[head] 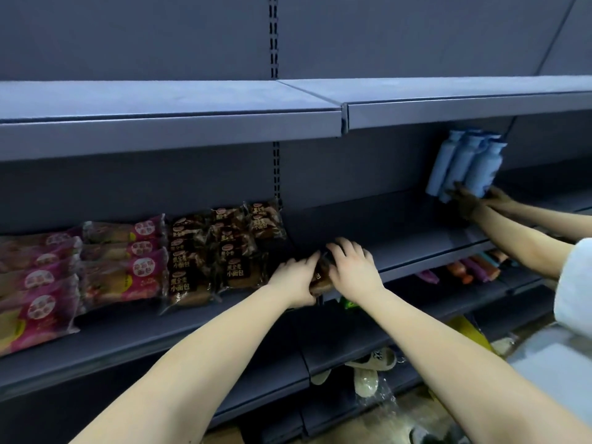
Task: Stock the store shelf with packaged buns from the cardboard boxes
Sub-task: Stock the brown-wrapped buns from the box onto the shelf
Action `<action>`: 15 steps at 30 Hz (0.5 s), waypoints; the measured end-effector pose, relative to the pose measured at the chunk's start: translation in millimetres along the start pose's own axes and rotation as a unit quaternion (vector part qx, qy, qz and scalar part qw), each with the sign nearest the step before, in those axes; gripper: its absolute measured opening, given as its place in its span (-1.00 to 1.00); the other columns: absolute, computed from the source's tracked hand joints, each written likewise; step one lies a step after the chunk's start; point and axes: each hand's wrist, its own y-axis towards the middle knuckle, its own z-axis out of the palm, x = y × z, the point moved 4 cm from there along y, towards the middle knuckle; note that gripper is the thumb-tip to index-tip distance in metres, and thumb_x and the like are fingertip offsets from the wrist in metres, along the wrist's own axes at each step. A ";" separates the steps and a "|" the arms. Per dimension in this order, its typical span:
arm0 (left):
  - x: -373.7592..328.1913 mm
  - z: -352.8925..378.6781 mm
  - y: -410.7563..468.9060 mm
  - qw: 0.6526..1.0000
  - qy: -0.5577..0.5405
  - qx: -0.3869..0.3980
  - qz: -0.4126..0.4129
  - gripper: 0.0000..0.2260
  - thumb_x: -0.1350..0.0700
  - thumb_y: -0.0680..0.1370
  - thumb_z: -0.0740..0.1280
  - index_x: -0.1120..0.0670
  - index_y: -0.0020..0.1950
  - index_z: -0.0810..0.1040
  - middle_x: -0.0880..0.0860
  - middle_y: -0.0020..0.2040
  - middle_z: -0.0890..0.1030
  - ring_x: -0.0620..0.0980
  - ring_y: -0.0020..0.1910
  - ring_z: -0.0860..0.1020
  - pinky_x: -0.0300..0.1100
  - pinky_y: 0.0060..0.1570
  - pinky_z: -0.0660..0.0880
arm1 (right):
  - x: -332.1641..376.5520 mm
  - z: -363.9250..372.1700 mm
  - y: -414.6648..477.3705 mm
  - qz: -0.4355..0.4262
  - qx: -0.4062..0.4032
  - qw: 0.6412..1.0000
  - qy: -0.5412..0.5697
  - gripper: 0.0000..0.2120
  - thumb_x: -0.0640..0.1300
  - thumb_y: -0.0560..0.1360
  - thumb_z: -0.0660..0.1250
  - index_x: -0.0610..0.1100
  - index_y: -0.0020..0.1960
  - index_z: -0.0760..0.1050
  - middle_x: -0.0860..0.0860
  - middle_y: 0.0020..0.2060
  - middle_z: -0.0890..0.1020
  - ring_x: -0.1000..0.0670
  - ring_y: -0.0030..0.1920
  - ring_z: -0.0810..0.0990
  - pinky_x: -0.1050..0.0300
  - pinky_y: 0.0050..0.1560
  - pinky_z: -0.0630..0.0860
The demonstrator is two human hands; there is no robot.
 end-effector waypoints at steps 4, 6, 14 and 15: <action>-0.5 -10.2 -7.6 0.999 -0.038 -0.024 0.007 -0.04 0.05 0.42 0.42 0.05 0.56 -0.22 0.15 0.32 0.43 0.16 0.28 0.36 -0.01 0.27 0.34 | 6.7 -4.3 -7.8 -0.080 0.030 0.996 0.018 -0.33 0.17 0.38 0.09 -0.15 0.39 0.37 -0.09 0.30 0.47 -0.17 0.30 0.43 -0.18 0.29 0.35; 8.0 -18.4 -12.2 0.995 -0.091 -0.049 0.008 0.01 0.06 0.41 0.44 0.05 0.55 -0.28 0.17 0.35 0.39 0.12 0.28 0.40 -0.05 0.24 0.40 | 10.5 -3.5 -9.9 -0.117 0.055 0.992 0.002 -0.21 0.25 0.34 0.11 -0.17 0.45 0.28 -0.09 0.35 0.41 -0.17 0.37 0.34 -0.22 0.35 0.25; 42.4 -36.8 -42.3 0.992 -0.037 -0.112 0.042 -0.10 0.13 0.46 0.38 0.02 0.56 -0.21 0.09 0.48 0.22 0.05 0.41 0.28 -0.16 0.31 0.33 | 42.8 1.0 5.9 -0.172 0.016 0.984 -0.033 -0.32 0.04 0.10 0.54 -0.22 0.15 0.52 -0.14 -0.02 0.57 -0.19 -0.04 0.61 -0.15 0.02 0.55; 48.1 -35.0 -45.4 0.991 -0.021 -0.127 0.030 -0.11 0.11 0.46 0.38 0.03 0.56 -0.18 0.09 0.48 0.22 0.06 0.42 0.26 -0.16 0.33 0.29 | 49.0 1.1 8.1 -0.175 0.013 0.984 -0.034 -0.35 0.03 0.07 0.55 -0.21 0.10 0.53 -0.13 -0.06 0.57 -0.18 -0.11 0.61 -0.08 -0.09 0.57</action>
